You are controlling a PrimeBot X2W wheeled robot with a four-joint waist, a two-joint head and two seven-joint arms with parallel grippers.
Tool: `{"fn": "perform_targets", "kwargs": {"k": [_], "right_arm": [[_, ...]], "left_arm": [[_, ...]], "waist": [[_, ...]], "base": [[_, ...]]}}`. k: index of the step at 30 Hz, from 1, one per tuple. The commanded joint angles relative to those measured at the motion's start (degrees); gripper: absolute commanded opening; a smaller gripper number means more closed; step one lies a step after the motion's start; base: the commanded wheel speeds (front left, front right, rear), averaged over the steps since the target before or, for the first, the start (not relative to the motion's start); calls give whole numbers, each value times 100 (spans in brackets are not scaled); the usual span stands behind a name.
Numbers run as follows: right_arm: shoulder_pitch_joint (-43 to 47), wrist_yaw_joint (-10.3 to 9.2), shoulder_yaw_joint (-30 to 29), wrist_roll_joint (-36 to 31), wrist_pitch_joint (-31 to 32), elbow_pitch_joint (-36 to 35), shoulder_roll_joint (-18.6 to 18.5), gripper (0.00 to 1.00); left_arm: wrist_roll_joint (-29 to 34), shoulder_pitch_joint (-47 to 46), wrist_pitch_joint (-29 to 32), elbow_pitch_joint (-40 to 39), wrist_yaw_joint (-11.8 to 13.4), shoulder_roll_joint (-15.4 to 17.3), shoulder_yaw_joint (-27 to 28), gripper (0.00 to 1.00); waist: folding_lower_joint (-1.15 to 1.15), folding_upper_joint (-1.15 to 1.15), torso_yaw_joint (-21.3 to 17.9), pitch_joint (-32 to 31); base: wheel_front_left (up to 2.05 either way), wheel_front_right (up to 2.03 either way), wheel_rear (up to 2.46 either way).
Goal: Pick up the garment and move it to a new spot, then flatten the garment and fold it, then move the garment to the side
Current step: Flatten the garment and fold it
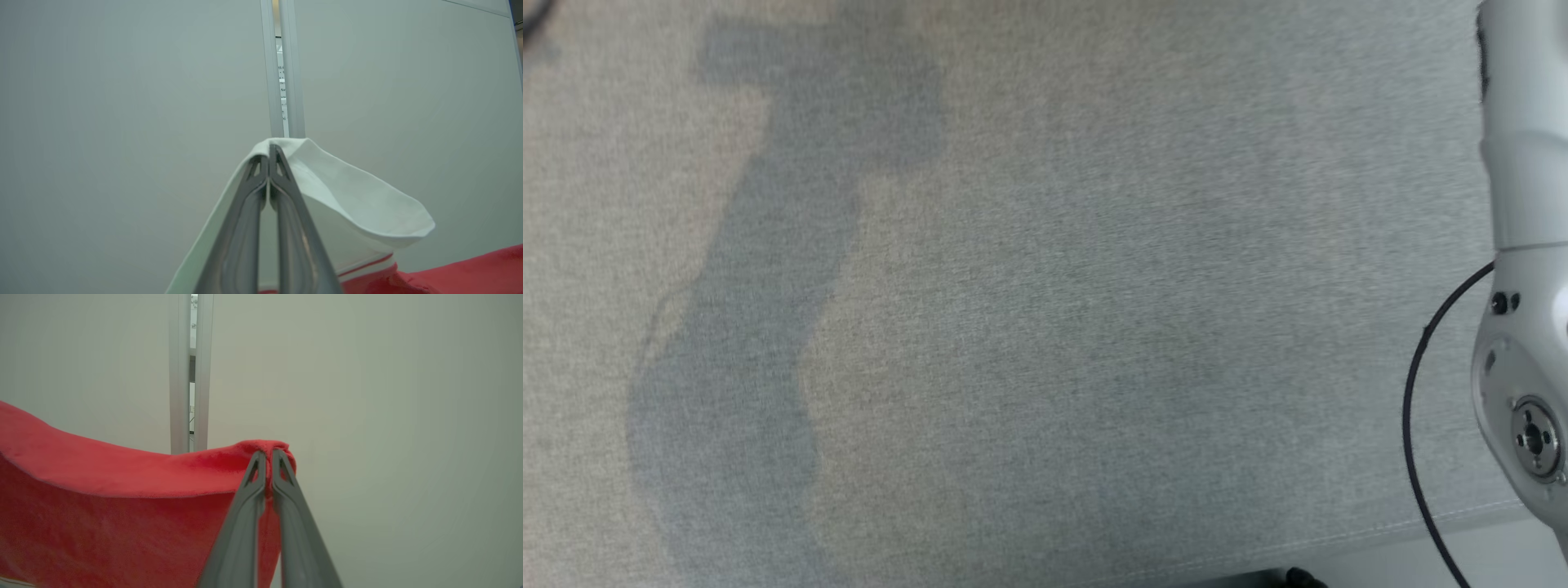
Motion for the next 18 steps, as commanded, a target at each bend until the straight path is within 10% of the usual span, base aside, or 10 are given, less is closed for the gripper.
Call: {"fn": "perform_targets", "kwargs": {"k": [1,18], "right_arm": [[99,-7,-8,-128,-42,149,44,0],[2093,-7,-147,577,-56,-858,136,0]], "left_arm": [[14,312,-36,-46,-46,-87,96,0],[757,4046,-41,-1960,-795,-911,1951,0]], "waist": [[-1,0,343,568],[-1,0,422,626]], "base": [[0,0,0],[0,0,0]]}}
